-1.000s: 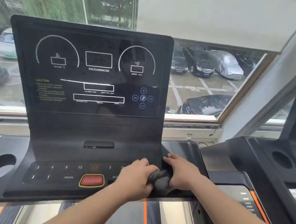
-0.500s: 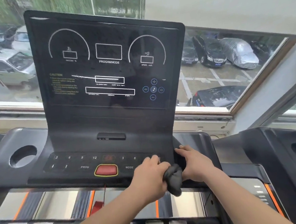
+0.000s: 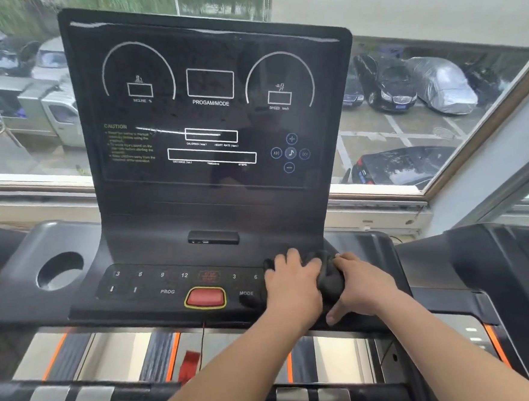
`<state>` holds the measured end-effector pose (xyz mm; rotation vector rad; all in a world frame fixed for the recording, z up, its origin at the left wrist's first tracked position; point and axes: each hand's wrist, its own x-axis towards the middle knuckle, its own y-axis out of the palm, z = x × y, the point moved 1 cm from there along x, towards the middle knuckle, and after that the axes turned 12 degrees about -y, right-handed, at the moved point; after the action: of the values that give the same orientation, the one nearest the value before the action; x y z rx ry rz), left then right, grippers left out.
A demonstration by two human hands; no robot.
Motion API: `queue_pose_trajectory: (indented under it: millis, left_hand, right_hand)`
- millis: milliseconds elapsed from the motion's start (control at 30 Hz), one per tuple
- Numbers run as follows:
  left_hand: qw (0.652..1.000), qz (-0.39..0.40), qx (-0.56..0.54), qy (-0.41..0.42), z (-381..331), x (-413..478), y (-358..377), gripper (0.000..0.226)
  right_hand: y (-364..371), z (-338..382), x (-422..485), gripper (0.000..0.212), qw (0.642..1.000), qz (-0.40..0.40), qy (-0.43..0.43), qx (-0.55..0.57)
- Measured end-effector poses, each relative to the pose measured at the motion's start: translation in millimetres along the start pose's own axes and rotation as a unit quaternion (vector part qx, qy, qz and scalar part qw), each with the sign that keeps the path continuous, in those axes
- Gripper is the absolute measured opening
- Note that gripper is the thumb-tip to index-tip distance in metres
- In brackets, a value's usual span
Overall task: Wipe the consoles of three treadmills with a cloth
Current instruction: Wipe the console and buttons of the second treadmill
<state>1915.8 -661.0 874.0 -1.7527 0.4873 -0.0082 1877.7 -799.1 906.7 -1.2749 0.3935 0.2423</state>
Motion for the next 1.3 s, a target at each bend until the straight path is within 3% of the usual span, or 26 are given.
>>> queue_pose_trajectory:
  millis: [200,400,533,667,800,900,1067,1300]
  left_hand:
    - [0.995,0.087,0.005,0.044,13,-7,-13,0.032]
    - [0.986,0.035,0.118,0.117,17,11,-27,0.041]
    - [0.978,0.039,0.123,0.162,38,11,-28,0.044]
    - [0.983,0.069,0.065,0.16,81,22,-47,0.035]
    - [0.986,0.087,0.022,0.141,130,28,-61,0.031]
    - [0.987,0.101,0.007,0.125,161,31,-72,0.038]
    - [0.992,0.084,-0.029,0.086,221,30,-80,0.041]
    - [0.997,0.004,-0.072,0.018,312,23,-76,0.046]
  right_hand:
    - [0,6,2,0.123,1.0,0.018,0.01,-0.017]
    - [4,11,4,0.13,0.999,0.018,0.03,-0.005]
    - [7,10,-8,0.129,0.999,-0.002,0.052,-0.011]
    - [6,34,-13,0.107,0.987,-0.027,0.096,-0.123]
    - [10,84,-5,0.051,0.975,-0.037,0.081,-0.205]
    - [17,119,10,0.04,0.985,-0.035,0.072,-0.152]
    - [27,172,35,0.031,0.994,-0.086,0.057,0.046]
    - [57,217,55,0.005,0.977,-0.144,0.053,0.145]
